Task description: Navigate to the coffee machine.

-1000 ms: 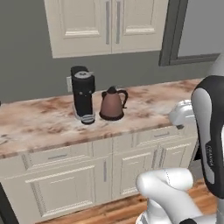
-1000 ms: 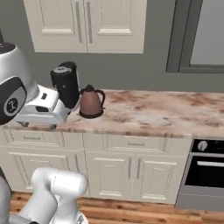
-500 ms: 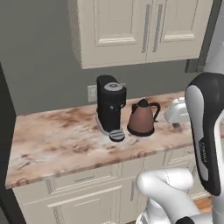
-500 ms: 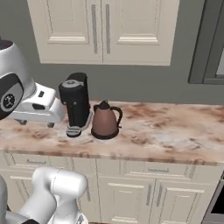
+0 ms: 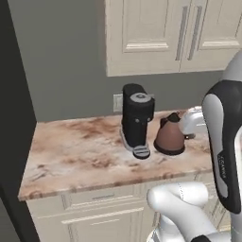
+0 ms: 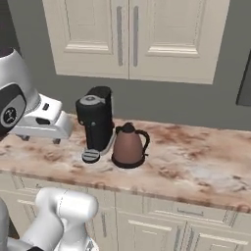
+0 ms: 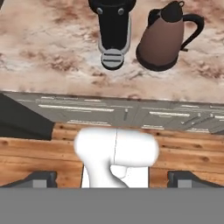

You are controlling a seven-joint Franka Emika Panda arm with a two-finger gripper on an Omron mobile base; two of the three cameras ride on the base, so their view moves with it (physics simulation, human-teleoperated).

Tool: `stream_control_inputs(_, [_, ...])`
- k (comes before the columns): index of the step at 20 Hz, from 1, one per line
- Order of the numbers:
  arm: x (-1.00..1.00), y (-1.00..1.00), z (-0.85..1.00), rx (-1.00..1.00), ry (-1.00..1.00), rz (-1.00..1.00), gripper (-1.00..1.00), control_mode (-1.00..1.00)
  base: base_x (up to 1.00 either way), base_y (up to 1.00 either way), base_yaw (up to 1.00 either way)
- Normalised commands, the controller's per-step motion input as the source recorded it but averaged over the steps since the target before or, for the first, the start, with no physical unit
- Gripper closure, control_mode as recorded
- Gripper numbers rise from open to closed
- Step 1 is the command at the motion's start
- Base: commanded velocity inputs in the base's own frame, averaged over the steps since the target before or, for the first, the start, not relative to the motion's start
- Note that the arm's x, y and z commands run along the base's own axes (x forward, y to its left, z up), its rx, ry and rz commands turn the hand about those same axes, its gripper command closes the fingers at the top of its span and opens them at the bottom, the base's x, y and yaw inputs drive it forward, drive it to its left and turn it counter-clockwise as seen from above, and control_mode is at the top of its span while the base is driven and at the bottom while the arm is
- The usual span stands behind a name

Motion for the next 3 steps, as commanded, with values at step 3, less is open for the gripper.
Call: stream_control_inputs(3, [0.00, 0.00, 0.00, 0.00, 0.00, 0.00, -1.00, 1.00, 0.67, 0.01, 0.25])
